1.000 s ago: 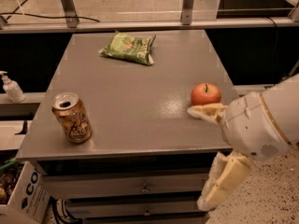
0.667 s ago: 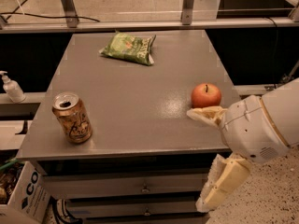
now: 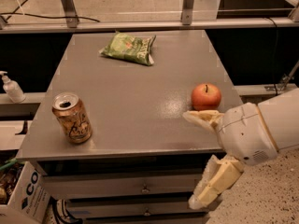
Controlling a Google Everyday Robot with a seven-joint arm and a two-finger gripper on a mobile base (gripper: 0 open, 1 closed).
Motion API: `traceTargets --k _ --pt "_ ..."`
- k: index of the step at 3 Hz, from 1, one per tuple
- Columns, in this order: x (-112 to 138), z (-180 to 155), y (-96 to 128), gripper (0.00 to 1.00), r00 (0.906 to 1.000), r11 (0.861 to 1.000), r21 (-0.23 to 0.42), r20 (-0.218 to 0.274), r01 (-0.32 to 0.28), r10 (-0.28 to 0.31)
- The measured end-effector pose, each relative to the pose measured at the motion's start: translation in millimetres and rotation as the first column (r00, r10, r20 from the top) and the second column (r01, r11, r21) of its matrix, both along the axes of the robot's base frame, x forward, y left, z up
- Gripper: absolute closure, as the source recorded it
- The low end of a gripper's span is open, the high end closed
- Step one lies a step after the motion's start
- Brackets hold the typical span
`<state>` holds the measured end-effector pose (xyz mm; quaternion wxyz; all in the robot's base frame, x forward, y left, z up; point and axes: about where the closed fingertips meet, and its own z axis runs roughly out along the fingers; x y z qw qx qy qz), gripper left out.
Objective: Move orange can near apple
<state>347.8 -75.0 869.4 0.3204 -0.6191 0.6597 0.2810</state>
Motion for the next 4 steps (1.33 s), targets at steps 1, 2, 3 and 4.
traceTargets --k 1,2,3,4 --pt "13 0 39 0.0 0.9989 0.988 0.156 0.046 -0.001 -0.006" --pt "17 8 89 0.0 0.9984 0.97 0.241 0.034 0.035 -0.044" --pt "24 23 155 0.0 0.9942 0.934 0.345 0.024 0.091 -0.105" --pt "37 32 167 0.0 0.9866 0.92 0.368 0.03 0.138 -0.16"
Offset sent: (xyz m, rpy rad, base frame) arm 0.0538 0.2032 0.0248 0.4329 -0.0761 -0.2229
